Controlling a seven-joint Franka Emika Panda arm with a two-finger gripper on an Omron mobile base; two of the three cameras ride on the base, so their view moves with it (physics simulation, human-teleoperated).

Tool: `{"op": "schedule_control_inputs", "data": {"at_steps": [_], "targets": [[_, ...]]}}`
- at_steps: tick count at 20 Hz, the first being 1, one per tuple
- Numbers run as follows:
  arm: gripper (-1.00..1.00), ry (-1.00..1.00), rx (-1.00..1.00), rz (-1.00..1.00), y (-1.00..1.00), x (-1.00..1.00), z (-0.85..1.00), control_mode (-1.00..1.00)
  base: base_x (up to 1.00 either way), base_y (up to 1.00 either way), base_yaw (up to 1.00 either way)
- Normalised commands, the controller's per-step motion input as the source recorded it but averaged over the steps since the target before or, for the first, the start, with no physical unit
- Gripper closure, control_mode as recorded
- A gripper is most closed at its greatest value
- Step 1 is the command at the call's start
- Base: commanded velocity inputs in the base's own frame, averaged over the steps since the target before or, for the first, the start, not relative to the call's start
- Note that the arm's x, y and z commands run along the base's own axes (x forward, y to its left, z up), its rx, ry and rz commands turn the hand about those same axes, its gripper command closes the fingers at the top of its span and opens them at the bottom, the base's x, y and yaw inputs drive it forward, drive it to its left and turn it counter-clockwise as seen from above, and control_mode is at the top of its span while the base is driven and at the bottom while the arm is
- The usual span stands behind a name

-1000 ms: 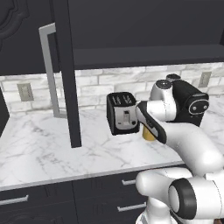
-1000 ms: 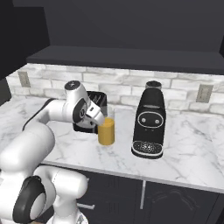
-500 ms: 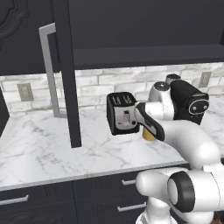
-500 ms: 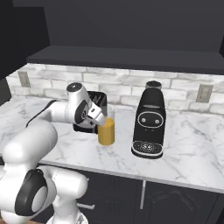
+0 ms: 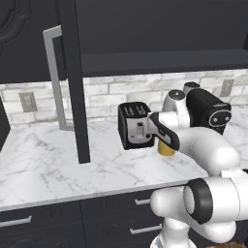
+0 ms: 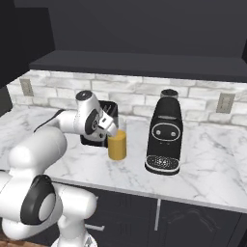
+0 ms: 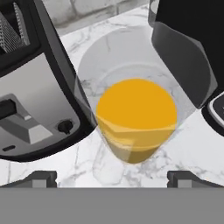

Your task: There is a tray on the dining counter. Grab the cup, mug, and pitcher and place them on the tray. The pitcher may be placed next to the tray if it cannot fit the tray.

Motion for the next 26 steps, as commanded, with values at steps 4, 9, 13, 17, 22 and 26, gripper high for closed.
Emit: {"op": "schedule_control_inputs", "data": {"at_steps": [4, 9, 13, 17, 22, 26], "targets": [[-1.00, 0.00, 0.00, 0.00, -0.05, 0.17, 0.00, -1.00, 0.00, 0.00, 0.00], [-1.00, 0.01, 0.00, 0.00, -0.14, 0.03, 0.00, -1.00, 0.00, 0.00, 0.00], [-1.00, 0.02, 0.00, 0.00, -0.06, 0.01, -0.01, -1.00, 0.00, 0.00, 0.00], [-1.00, 0.04, 0.00, 0.00, 0.00, 0.00, -0.07, -1.00, 0.00, 0.00, 0.00], [-1.00, 0.05, 0.00, 0.00, 0.00, 0.00, -0.12, -1.00, 0.00, 0.00, 0.00], [-1.00, 0.01, 0.00, -0.01, 0.00, 0.07, -0.16, -1.00, 0.00, 0.00, 0.00]]}}
